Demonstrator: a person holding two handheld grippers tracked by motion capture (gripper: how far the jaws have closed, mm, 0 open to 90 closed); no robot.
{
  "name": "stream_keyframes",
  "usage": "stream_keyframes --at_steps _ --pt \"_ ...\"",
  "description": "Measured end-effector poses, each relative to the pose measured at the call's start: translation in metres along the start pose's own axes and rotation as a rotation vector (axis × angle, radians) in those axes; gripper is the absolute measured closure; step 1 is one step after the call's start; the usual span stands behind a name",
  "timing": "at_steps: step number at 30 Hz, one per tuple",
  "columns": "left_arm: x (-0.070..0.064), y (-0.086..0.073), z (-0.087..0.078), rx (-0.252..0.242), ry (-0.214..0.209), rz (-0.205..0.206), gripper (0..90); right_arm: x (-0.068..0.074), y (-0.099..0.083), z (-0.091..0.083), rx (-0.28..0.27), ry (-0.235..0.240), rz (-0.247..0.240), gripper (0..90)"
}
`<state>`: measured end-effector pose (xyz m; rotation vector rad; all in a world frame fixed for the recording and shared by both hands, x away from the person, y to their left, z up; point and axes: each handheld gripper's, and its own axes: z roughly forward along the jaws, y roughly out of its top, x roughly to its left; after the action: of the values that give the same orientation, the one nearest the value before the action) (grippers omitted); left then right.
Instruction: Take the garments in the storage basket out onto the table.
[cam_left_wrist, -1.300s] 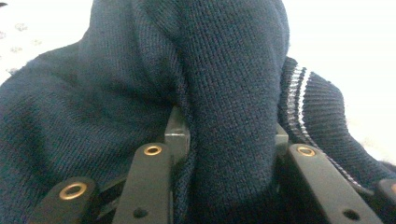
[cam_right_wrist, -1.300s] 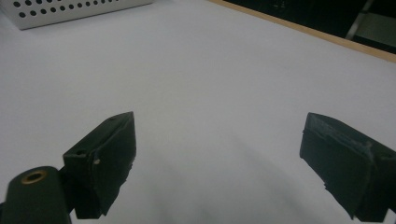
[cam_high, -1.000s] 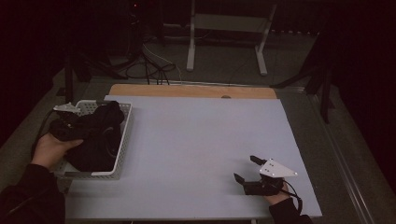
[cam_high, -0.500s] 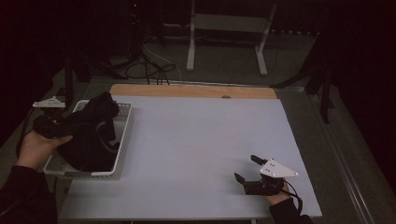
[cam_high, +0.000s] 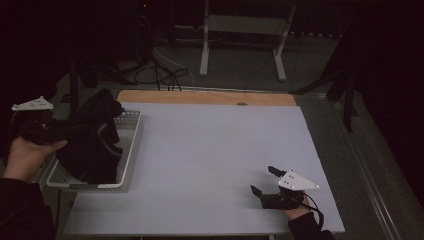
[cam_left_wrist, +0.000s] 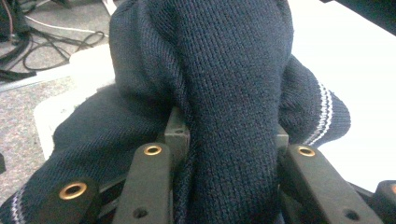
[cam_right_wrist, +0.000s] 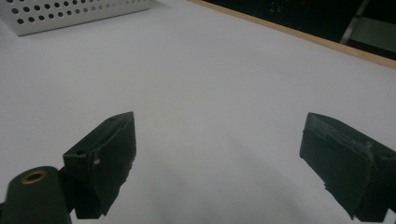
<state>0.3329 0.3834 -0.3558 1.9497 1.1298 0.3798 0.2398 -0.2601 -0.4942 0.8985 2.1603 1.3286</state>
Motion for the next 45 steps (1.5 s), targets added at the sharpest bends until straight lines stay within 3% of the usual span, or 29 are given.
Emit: stream_keyframes --at_steps 21,26,36,45 --pt "-0.009 0.030 -0.033 -0.134 -0.031 0.039 66.5 -0.001 0.001 -0.001 -0.008 0.000 0.009 10.8" --pt "-0.010 0.037 -0.040 -0.197 -0.081 0.052 66.4 -0.001 0.001 -0.001 -0.011 0.003 0.010 10.8" --pt "-0.022 0.057 -0.047 -0.252 -0.131 0.078 66.4 -0.001 0.001 -0.001 -0.013 0.003 0.013 10.8" --pt "-0.037 0.076 -0.046 -0.297 -0.227 0.111 66.2 -0.001 0.001 -0.001 -0.010 0.003 0.011 10.9"
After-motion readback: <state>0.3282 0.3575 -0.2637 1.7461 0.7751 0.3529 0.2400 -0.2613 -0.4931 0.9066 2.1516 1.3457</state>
